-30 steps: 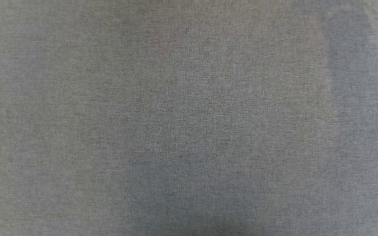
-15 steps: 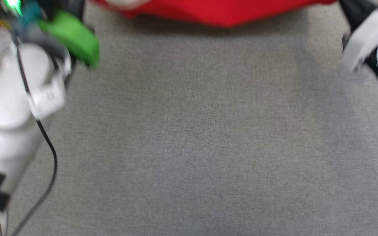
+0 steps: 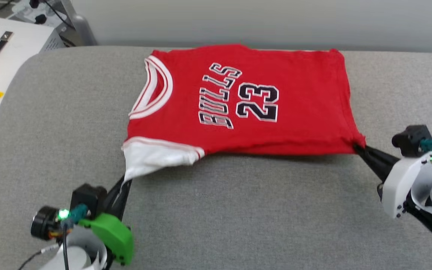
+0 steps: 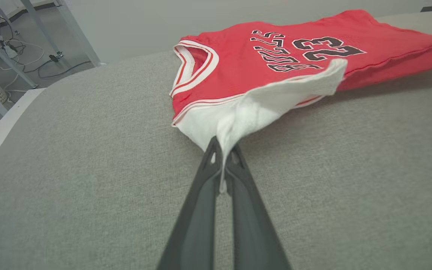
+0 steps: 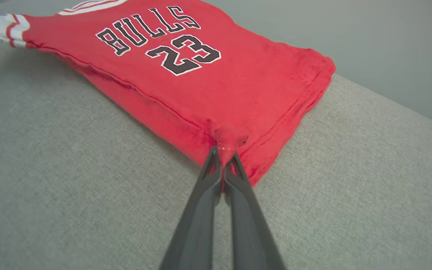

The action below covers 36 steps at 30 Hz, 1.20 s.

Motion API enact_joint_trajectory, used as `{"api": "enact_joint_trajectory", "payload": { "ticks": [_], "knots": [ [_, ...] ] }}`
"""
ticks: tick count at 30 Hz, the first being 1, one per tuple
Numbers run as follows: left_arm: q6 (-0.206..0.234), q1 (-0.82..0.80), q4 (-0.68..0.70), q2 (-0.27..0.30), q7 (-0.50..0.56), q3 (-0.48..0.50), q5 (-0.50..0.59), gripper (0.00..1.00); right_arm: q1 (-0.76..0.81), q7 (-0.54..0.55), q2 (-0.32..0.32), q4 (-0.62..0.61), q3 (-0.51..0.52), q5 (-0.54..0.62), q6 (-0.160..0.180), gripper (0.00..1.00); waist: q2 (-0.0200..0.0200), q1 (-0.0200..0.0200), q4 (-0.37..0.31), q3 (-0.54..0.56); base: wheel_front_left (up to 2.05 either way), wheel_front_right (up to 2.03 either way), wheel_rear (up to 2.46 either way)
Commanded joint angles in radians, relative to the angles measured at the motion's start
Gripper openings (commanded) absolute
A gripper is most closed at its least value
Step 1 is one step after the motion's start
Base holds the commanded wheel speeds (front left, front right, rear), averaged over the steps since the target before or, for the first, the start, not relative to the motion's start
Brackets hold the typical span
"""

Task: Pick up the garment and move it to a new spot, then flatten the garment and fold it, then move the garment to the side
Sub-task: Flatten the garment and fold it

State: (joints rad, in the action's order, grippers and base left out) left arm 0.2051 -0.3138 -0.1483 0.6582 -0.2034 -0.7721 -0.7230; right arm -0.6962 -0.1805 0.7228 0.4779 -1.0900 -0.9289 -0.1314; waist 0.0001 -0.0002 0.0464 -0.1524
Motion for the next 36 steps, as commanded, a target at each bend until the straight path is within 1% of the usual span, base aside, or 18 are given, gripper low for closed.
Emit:
{"api": "enact_joint_trajectory", "payload": {
  "ticks": [1, 2, 4, 8, 13, 19, 24, 30, 33, 36],
  "knots": [
    [0.028, 0.055, 0.031, 0.019, 0.008, -0.002, -0.011, 0.00, 0.044, -0.007, 0.012, -0.011, 0.000, -0.021, 0.001, 0.00, -0.0001, 0.0002, 0.001, 0.073, 0.00, 0.00, 0.00],
    [0.062, 0.126, 0.080, 0.032, 0.023, -0.010, -0.030, 0.00, 0.097, -0.013, 0.026, -0.027, 0.004, -0.036, 0.001, 0.00, -0.0001, 0.0002, 0.006, 0.095, 0.00, 0.00, 0.00],
    [0.090, 0.191, 0.127, 0.040, 0.040, -0.024, -0.047, 0.00, 0.147, -0.015, 0.041, -0.049, 0.004, -0.046, 0.001, 0.00, -0.0001, 0.0002, 0.008, 0.114, 0.00, 0.00, 0.00],
    [0.113, 0.286, 0.181, 0.049, 0.073, -0.060, -0.073, 0.00, 0.246, -0.006, 0.076, -0.098, 0.013, -0.067, 0.001, 0.00, -0.0001, 0.0002, 0.013, 0.145, 0.00, 0.00, 0.00],
    [0.130, 0.369, 0.215, 0.059, 0.094, -0.071, -0.124, 0.00, 0.375, 0.001, 0.119, -0.153, 0.051, -0.095, 0.001, 0.00, -0.0001, 0.0002, 0.024, 0.175, 0.00, 0.00, 0.00],
    [0.099, 0.433, 0.255, 0.077, 0.133, -0.100, -0.176, 0.00, 0.528, 0.033, 0.169, -0.223, 0.111, -0.123, 0.001, 0.00, -0.0001, 0.0002, 0.036, 0.185, 0.00, 0.00, 0.00],
    [0.088, 0.420, 0.246, 0.069, 0.118, -0.102, -0.164, 0.00, 0.590, 0.058, 0.169, -0.243, 0.177, -0.112, 0.001, 0.00, -0.0001, 0.0002, 0.043, 0.176, 0.00, 0.00, 0.00],
    [0.045, 0.307, 0.185, 0.056, 0.089, -0.094, -0.100, 0.00, 0.606, 0.065, 0.132, -0.257, 0.282, -0.078, 0.001, 0.00, -0.0001, 0.0002, 0.044, 0.156, 0.00, 0.00, 0.00],
    [0.012, 0.214, 0.147, 0.053, 0.089, -0.087, -0.059, 0.00, 0.598, 0.077, 0.118, -0.270, 0.336, -0.063, 0.001, 0.00, -0.0001, 0.0002, 0.034, 0.134, 0.00, 0.00, 0.00],
    [-0.030, 0.118, 0.112, 0.042, 0.096, -0.075, -0.042, 0.00, 0.588, 0.092, 0.103, -0.286, 0.380, -0.051, 0.001, 0.00, -0.0001, 0.0002, 0.024, 0.102, 0.00, 0.00, 0.00]
  ]
}}
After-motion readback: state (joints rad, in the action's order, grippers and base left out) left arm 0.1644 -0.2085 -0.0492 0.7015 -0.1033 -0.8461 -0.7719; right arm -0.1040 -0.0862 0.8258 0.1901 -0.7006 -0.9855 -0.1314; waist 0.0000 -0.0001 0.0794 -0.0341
